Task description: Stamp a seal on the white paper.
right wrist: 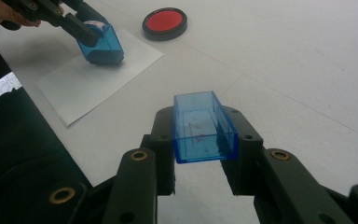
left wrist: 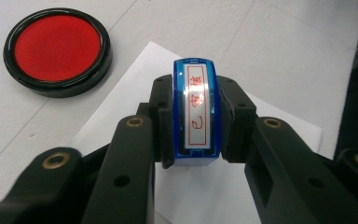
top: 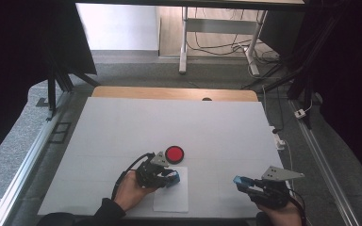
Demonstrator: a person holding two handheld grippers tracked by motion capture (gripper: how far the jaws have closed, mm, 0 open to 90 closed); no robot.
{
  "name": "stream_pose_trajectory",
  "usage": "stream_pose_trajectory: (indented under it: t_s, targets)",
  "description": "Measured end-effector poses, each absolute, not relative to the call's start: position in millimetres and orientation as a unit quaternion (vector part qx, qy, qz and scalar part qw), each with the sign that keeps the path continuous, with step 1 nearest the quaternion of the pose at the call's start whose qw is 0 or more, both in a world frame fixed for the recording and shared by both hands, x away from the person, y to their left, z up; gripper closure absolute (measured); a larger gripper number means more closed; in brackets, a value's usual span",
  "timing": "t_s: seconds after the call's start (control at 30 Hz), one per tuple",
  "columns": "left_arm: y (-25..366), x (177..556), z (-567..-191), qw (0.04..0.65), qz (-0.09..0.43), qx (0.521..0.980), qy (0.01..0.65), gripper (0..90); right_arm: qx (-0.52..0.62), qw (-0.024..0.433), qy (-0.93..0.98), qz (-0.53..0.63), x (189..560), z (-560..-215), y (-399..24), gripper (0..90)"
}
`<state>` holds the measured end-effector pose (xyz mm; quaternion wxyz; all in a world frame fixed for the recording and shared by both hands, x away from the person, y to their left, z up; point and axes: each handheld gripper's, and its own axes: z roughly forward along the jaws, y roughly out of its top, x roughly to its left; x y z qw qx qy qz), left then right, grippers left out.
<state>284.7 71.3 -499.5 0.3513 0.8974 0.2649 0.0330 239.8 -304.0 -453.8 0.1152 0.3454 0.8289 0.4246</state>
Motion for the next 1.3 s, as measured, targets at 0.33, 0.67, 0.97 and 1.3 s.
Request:
stream_pose_trajectory:
  t_s: [0.33, 0.67, 0.97, 1.3]
  targets:
    - [63, 280, -498, 0.325, 0.057, 0.910, 0.250, 70.3, 0.345, 0.115, 0.829, 0.424, 240, -454, -304, 67.9]
    - [58, 276, -497, 0.313, 0.071, 0.913, 0.251, 70.6, 0.345, 0.116, 0.830, 0.421, 240, -454, -303, 67.9]
    - [67, 285, -501, 0.338, 0.029, 0.900, 0.274, 70.6, 0.345, 0.116, 0.831, 0.421, 240, -454, -303, 67.9]
    - [67, 286, -502, 0.340, 0.027, 0.899, 0.275, 70.6, 0.345, 0.115, 0.831, 0.420, 240, -454, -303, 67.9]
